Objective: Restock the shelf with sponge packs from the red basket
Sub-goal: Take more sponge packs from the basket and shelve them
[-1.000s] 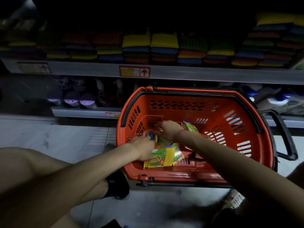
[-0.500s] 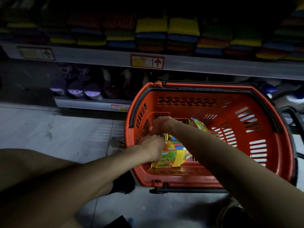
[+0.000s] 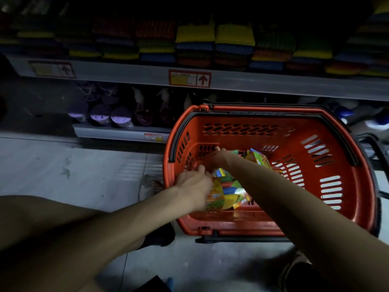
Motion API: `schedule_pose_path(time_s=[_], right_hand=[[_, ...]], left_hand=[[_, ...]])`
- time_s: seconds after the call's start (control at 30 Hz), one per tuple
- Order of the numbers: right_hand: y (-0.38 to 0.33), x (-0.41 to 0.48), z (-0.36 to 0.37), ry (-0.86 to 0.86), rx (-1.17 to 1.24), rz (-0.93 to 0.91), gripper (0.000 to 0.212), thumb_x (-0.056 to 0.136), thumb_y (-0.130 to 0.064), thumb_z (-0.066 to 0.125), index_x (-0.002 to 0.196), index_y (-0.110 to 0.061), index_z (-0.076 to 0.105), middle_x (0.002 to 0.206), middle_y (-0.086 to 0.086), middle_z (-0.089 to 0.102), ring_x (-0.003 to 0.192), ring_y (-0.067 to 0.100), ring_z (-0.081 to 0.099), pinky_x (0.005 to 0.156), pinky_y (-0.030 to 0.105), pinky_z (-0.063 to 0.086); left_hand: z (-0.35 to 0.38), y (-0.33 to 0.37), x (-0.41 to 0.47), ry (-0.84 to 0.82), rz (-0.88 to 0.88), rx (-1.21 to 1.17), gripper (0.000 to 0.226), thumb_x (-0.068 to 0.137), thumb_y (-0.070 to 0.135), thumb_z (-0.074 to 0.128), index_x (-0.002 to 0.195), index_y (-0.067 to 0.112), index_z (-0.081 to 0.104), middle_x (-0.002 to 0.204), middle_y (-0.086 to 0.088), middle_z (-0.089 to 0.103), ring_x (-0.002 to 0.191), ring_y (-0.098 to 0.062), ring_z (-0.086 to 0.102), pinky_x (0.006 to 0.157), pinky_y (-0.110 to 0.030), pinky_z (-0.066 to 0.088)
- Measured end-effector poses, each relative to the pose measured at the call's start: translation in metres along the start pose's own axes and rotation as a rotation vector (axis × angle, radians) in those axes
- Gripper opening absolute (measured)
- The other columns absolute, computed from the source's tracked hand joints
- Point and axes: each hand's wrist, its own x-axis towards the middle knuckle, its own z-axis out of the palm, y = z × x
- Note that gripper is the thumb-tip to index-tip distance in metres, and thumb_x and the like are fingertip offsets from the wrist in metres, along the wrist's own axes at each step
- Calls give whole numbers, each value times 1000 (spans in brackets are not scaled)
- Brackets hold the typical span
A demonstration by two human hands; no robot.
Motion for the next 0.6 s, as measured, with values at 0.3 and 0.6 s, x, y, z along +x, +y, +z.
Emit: schedule_pose_path(time_s=[0.3,0.6], right_hand=[[18,-36,-33,-39,352,-135,41,87,-15,76,126,-11,67,127,7,69,116,21,63,102,34,46],[110,-128,-62,241,993,-152,65,77,-18,88,133,-16,55,118,5,67,103,19,68,79,29,59]], left_hand=[[-11,-13,1,-23,-6,-145,78,81,18,81,146,11,37,142,-6,52,128,-26,56,91,-34,49],[-35,-6,0,-56,14,-272,81,72,33,90,140,18,49,133,-5,51,114,-25,59,83,-30,49]])
